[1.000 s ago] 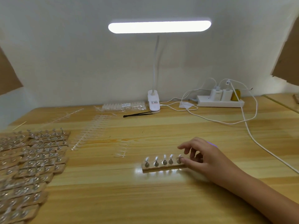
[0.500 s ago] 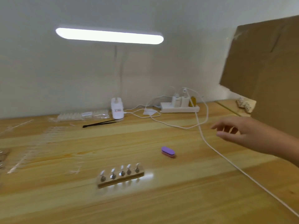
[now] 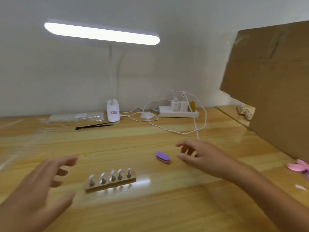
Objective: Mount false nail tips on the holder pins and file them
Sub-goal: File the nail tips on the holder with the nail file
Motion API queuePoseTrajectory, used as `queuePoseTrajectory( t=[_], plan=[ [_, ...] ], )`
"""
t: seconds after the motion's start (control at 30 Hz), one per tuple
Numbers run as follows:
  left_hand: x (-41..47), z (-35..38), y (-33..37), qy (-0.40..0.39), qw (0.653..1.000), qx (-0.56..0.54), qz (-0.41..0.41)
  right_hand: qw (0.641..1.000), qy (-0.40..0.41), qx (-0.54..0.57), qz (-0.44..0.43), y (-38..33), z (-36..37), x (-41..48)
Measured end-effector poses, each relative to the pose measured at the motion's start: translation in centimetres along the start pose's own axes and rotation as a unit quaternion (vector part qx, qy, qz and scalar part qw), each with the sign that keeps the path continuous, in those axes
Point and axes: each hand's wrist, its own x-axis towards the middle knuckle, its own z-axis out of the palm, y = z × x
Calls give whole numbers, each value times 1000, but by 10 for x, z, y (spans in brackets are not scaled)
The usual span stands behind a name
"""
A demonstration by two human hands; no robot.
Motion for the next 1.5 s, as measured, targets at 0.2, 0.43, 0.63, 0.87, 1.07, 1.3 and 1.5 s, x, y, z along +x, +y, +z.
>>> queuePoseTrajectory(
  t=[0.2,0.43,0.63,0.87,1.07,1.3,1.5],
  plan=[
    [4,5,12,-81,990,-36,-106,989,-31,-140,-33,-42,53,54],
    [12,9,22,-137,985,-39,-94,906,-9,422,39,-50,55,53],
    [23,-17,37,-414,901,-112,-66,719,-60,684,107,-47,53,49],
    [61,42,43,-253,962,-104,-15,641,-114,751,104,-50,55,47],
    [71,66,50,-274,956,-83,69,651,-157,738,86,-52,56,42],
    [42,46,40,-297,946,-112,64,623,-176,758,78,-55,57,40],
    [43,44,43,-305,941,-124,71,623,-175,759,73,-57,55,38]
  ],
)
